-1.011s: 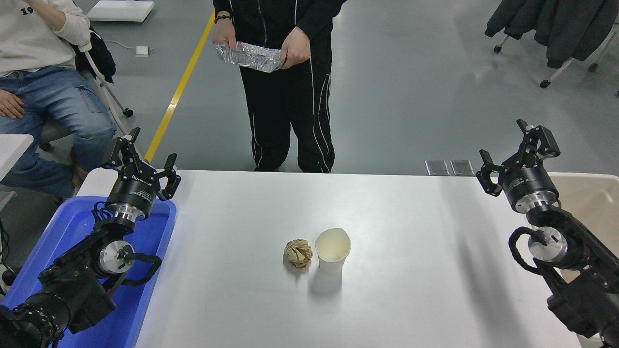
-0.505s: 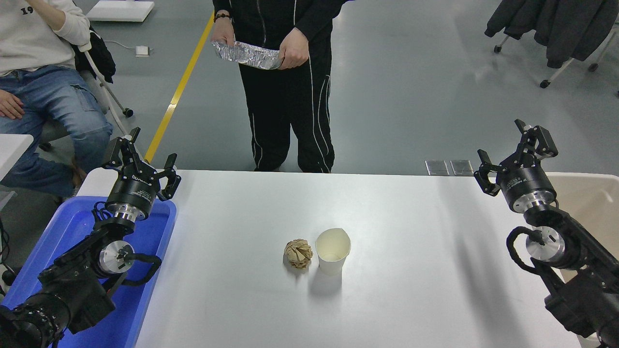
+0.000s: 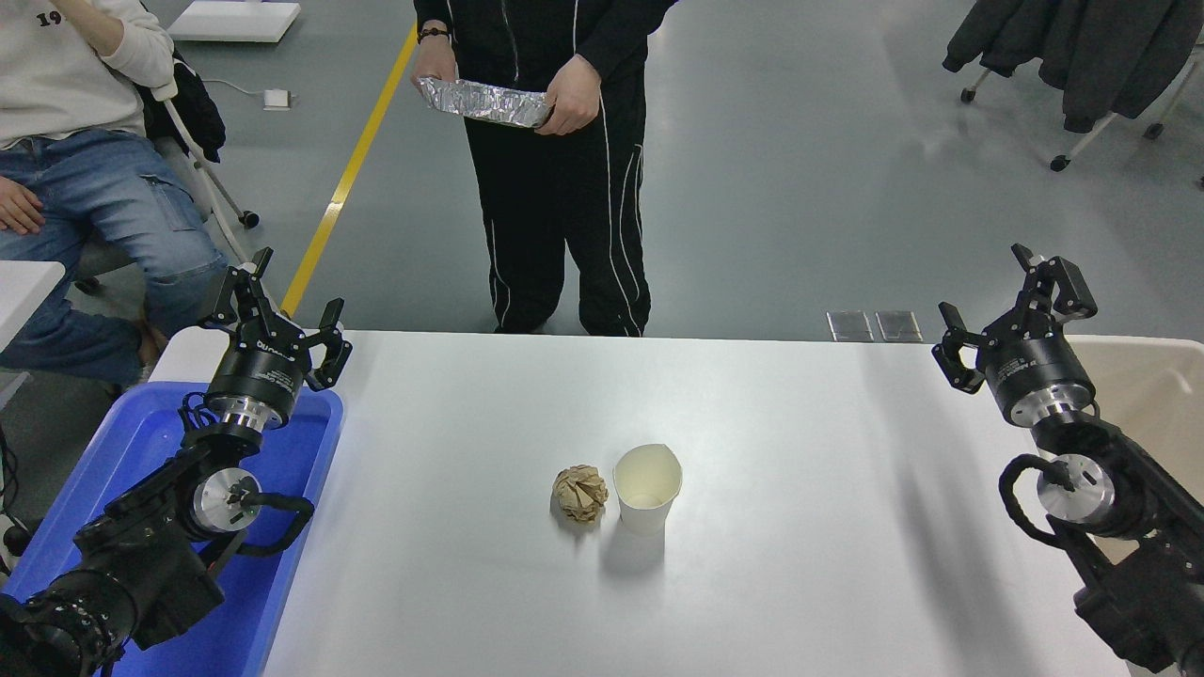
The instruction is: Dispose of the paper cup in the dustbin
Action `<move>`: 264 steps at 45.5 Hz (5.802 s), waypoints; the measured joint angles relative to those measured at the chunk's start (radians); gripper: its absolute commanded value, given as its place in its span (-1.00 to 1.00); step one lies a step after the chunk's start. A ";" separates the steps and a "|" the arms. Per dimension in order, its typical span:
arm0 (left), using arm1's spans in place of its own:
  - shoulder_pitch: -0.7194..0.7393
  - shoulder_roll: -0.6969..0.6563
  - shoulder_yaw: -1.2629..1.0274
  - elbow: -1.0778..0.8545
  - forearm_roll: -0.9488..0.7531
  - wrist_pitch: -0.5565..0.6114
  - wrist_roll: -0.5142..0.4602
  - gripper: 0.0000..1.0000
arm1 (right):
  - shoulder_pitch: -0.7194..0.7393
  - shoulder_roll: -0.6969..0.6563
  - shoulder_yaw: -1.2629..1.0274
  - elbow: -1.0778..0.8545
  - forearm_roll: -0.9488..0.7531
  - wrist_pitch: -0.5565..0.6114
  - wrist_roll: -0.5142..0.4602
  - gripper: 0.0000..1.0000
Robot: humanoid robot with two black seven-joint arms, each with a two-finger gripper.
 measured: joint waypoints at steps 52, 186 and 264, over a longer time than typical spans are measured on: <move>0.000 0.000 0.000 0.000 0.000 0.000 0.000 1.00 | 0.413 -0.146 -0.611 -0.096 -0.052 -0.004 0.000 0.99; 0.000 0.000 0.000 0.000 0.000 0.000 0.000 1.00 | 0.759 0.230 -1.894 -0.018 -0.456 -0.029 0.002 -1.00; 0.000 0.000 0.000 0.000 0.000 0.000 0.000 1.00 | 0.930 -0.306 -1.200 0.031 -0.289 0.367 0.082 -1.00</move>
